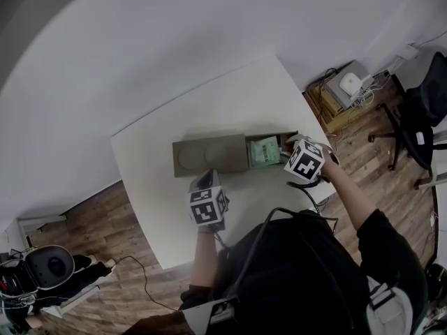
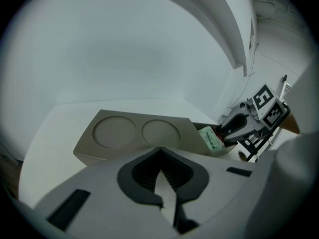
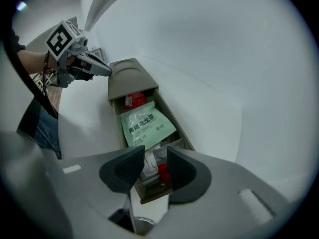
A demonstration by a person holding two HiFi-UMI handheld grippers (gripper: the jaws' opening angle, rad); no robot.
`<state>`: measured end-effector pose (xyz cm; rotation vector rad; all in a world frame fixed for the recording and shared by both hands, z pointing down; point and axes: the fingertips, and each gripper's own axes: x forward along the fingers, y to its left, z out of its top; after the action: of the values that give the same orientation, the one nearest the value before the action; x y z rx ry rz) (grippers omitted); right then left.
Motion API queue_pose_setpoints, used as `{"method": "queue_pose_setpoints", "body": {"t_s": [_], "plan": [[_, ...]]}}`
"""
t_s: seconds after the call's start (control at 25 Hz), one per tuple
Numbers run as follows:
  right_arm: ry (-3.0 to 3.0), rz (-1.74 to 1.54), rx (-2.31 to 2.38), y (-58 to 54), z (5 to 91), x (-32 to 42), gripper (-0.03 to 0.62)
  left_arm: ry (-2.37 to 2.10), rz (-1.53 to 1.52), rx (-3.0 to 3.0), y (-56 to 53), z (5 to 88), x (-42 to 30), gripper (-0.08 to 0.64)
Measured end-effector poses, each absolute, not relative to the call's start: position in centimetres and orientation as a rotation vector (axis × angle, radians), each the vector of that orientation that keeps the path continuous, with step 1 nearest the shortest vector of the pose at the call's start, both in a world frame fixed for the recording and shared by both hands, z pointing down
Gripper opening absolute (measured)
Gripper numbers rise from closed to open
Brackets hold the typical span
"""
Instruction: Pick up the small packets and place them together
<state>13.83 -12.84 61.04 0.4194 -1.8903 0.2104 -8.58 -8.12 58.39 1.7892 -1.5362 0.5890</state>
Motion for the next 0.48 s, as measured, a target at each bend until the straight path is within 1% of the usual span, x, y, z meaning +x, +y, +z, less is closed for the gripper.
{"method": "queue_pose_setpoints", "body": {"t_s": [0.36,0.48], "plan": [[-1.761,0.166,0.413,-13.4,63.1,14.0,0.138,-1.517,0.578,1.8,-8.3,58.5,-8.6,-0.003],[-1.752,0.17,0.447,-13.7,63.2,14.2,0.096,-1.515,0.575,1.804,-8.2,58.5,-8.6,-0.003]]}}
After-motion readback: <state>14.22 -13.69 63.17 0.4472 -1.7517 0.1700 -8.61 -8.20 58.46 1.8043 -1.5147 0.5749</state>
